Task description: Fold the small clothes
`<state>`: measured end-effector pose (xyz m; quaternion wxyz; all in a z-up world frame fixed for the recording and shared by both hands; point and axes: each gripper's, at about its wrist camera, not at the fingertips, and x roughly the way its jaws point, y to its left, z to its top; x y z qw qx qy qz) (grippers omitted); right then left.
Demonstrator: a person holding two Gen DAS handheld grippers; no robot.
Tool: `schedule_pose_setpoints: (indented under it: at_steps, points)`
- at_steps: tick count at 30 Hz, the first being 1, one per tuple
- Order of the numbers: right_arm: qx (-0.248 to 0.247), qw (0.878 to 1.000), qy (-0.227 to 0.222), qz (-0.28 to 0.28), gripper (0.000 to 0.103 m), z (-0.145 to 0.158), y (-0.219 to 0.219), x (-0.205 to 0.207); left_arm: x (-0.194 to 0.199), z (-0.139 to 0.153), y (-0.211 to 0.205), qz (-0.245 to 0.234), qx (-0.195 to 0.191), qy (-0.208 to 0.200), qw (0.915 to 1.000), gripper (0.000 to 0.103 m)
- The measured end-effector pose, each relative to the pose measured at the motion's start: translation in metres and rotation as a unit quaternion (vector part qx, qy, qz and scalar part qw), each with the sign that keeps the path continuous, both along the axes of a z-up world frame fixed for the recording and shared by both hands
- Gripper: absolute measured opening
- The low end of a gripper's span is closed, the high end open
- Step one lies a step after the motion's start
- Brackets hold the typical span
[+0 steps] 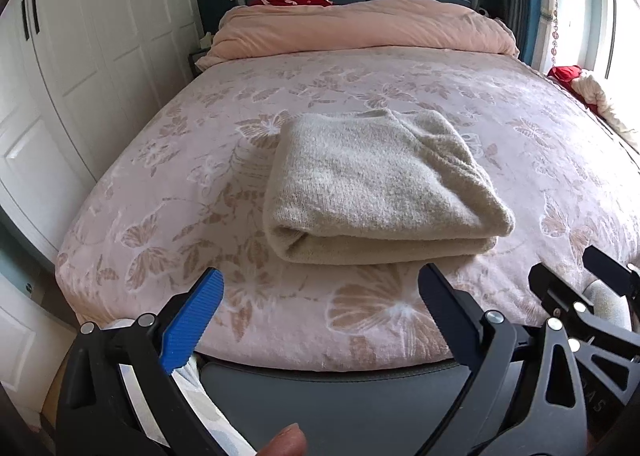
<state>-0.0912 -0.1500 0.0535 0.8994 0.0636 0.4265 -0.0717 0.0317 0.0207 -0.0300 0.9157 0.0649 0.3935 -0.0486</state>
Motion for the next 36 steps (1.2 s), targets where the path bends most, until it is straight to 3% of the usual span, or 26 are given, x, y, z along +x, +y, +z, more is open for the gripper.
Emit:
schedule_pose_setpoints:
  at_steps: [36]
  points:
    - [-0.004,1.0,0.002,-0.007,0.066,0.0002,0.0056,-0.0012,0.0,-0.0003,-0.0036,0.015,0.007,0.0,0.9999,0.094]
